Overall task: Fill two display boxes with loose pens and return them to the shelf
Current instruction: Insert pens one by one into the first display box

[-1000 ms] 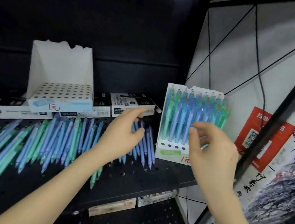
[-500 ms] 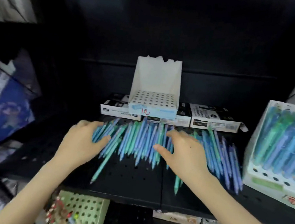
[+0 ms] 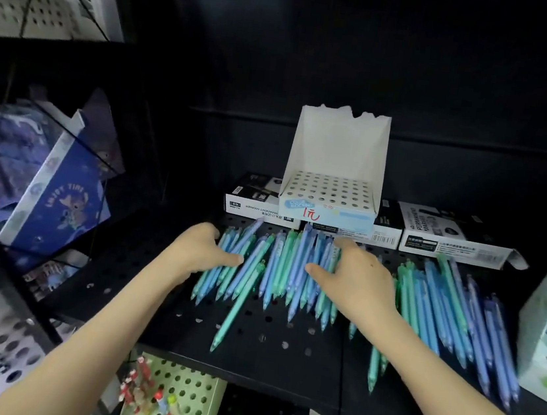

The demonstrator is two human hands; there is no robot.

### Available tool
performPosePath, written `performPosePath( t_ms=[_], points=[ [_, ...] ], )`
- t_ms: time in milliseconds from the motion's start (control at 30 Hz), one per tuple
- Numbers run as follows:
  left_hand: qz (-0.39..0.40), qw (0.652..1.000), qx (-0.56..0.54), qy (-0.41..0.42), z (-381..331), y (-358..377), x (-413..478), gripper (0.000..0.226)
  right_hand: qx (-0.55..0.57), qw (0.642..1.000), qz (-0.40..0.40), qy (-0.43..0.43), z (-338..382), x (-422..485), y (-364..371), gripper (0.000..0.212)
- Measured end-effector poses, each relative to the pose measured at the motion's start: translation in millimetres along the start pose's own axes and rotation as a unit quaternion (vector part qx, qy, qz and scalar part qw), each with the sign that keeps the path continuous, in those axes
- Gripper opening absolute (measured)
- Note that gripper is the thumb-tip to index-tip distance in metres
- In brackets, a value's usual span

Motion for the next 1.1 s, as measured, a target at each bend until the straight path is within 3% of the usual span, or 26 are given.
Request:
performPosePath(
  t_ms=[133, 233, 400, 500, 633, 767, 900, 1100],
  points=[
    [0.014, 1.000, -0.027, 0.007, 3.5, 2.3, 7.7, 0.039, 0.102, 0.993, 0.025, 0.060, -7.0, 2.5, 5.3, 0.059],
    [0.031, 0.998, -0.043, 0.030, 0.7, 2.1, 7.2, 0.017, 0.202, 0.967, 0.050, 0.147, -19.8, 5.3, 9.7, 0.054],
    [0.032, 0.996, -0.068, 0.051, -0.4, -2.3, 5.6, 0.029, 0.330, 0.906, 0.076, 0.254, -30.1, 3.4, 7.5, 0.052],
    [0.023, 0.992, -0.113, 0.053, 3.0, -7.9, 5.8, 0.015, 0.356, 0.895, 0.075, 0.259, -29.8, 2.9, -0.4, 0.048],
    [0.003, 0.971, -0.236, 0.048, -5.3, -23.2, -5.6, 0.011, 0.397, 0.882, 0.074, 0.244, -27.9, 1.2, -15.8, 0.020],
    [0.042, 0.938, -0.336, 0.078, -40.3, -33.8, -32.8, 0.017, 0.449, 0.865, 0.022, 0.222, -28.2, -9.9, -45.0, 0.015],
    [0.087, 0.908, -0.390, 0.126, -89.5, -28.7, -60.8, 0.019, 0.446, 0.874, -0.039, 0.191, -38.8, -30.3, -83.3, 0.017],
    [0.182, 0.846, -0.480, 0.147, -163.6, 10.2, -100.3, 0.016, 0.426, 0.853, -0.239, 0.181, -91.6, -65.7, -164.4, 0.008]
  ],
)
Point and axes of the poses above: each hand's wrist, its own x-axis towards the middle knuckle, its own y-axis out of the palm, z = x × y, the point moved 7 cm from there along x, towards the middle knuckle, and after that the axes turned 14 degrees about -z, right-handed, at the moved point
